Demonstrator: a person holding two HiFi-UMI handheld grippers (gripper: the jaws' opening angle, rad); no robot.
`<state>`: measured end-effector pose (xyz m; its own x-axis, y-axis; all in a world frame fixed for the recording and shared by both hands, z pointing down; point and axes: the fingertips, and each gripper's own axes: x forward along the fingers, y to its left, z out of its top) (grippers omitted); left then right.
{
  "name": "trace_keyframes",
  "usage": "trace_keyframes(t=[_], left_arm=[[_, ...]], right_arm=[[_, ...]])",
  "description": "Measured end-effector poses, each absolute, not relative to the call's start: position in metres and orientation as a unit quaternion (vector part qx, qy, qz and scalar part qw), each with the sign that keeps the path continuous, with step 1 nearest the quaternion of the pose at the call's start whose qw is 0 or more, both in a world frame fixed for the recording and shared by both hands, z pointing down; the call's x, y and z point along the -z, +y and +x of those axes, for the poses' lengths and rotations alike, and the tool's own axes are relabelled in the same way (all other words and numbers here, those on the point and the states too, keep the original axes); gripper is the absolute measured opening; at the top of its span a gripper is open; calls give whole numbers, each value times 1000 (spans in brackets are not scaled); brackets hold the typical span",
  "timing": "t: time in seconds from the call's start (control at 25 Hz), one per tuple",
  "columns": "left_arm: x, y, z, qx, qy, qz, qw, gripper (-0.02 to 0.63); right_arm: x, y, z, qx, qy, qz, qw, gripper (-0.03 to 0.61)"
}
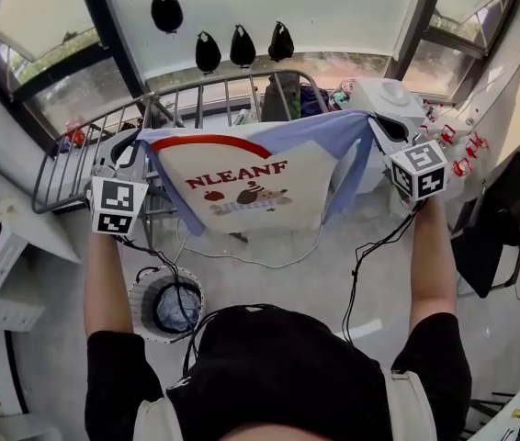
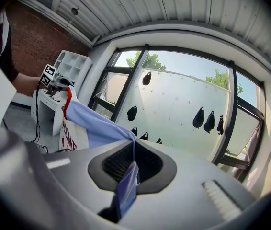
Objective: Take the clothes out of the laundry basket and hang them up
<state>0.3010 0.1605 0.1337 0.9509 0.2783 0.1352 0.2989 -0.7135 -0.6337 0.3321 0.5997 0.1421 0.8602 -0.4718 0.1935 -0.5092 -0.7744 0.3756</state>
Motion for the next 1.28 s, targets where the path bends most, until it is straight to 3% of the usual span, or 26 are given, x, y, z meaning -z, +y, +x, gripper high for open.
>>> trace_keyframes(t=[0.52, 1.28], left_arm=[[-122, 138, 388, -1, -139, -922, 361, 17], [-163, 92, 622, 30, -186, -914, 359, 17]], right_arm=[[-123, 595, 443, -47, -233, 943, 232, 26], [-157, 576, 656, -109, -163, 945, 263, 29]])
